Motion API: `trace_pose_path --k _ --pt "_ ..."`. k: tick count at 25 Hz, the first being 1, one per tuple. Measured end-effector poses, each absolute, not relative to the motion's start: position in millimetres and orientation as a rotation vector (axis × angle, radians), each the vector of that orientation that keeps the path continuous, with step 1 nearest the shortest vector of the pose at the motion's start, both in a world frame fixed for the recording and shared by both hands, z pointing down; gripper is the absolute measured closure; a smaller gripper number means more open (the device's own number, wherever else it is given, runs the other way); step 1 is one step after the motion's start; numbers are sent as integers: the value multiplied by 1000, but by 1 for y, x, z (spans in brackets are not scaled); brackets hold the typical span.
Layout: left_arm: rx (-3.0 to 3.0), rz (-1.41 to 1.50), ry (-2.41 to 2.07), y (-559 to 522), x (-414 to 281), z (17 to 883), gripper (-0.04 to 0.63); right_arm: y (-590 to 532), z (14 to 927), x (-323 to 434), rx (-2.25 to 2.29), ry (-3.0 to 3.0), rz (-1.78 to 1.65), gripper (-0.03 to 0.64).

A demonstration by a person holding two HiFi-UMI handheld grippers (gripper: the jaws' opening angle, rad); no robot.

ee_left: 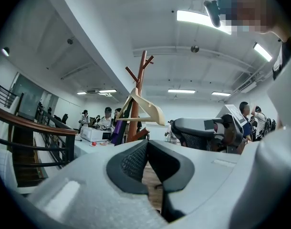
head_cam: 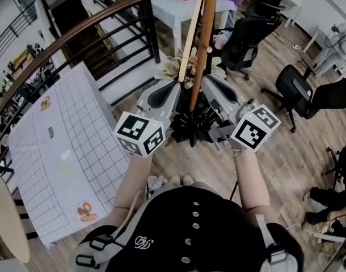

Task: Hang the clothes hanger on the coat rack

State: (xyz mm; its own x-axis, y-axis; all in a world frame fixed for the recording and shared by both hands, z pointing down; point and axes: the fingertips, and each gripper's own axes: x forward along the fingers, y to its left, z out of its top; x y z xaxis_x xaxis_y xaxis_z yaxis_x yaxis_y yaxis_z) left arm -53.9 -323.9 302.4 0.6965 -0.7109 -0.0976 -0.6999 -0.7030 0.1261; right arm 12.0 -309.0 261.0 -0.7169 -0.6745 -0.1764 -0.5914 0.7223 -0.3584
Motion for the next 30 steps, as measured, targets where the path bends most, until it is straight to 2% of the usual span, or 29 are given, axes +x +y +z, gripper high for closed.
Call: trace_pose_path --k 3,30 --pt "2812 -201 -1150 -318 -47 310 597 -305 268 15 -1034 2637 -388 615" --pt "2743 -100 -1094 -286 -21 365 597 -285 346 4 -1233 2781 -284 617"
